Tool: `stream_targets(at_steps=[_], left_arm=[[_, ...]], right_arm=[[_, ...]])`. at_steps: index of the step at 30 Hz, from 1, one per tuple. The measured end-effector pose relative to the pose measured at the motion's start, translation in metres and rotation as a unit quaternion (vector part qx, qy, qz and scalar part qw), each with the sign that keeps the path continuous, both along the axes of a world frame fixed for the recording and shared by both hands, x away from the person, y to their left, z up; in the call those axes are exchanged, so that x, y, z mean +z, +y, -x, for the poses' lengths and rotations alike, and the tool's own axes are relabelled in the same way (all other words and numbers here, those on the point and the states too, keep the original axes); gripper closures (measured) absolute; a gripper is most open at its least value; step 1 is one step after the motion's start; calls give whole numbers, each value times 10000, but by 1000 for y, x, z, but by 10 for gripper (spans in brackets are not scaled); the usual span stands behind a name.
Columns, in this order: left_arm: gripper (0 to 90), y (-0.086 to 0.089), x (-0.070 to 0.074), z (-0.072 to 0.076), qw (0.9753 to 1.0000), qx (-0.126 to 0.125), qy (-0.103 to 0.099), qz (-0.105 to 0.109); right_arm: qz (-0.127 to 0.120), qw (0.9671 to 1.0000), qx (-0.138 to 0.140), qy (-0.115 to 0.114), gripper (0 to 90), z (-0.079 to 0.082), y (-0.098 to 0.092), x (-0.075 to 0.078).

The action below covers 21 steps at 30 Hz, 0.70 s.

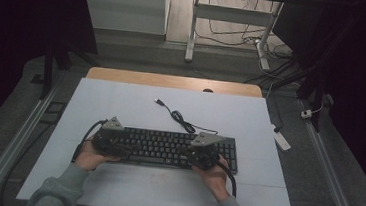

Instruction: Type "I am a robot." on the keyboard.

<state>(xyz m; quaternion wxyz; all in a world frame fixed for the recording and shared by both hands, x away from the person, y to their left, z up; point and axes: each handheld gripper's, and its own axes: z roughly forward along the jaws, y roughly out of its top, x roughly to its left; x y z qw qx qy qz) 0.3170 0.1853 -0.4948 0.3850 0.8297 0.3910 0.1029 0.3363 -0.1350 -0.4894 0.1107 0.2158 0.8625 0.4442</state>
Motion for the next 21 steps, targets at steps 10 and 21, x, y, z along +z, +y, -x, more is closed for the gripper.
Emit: stream_targets(at_steps=[10, 21], left_arm=[[289, 0, -1, 0, 10000, -17, 10, -24], [289, 0, -1, 0, 10000, -41, 9, -40]], right_arm=[[193, 9998, -86, 15, 895, -19, 29, -11], [245, 9996, -140, 70, 893, -30, 43, -17]])
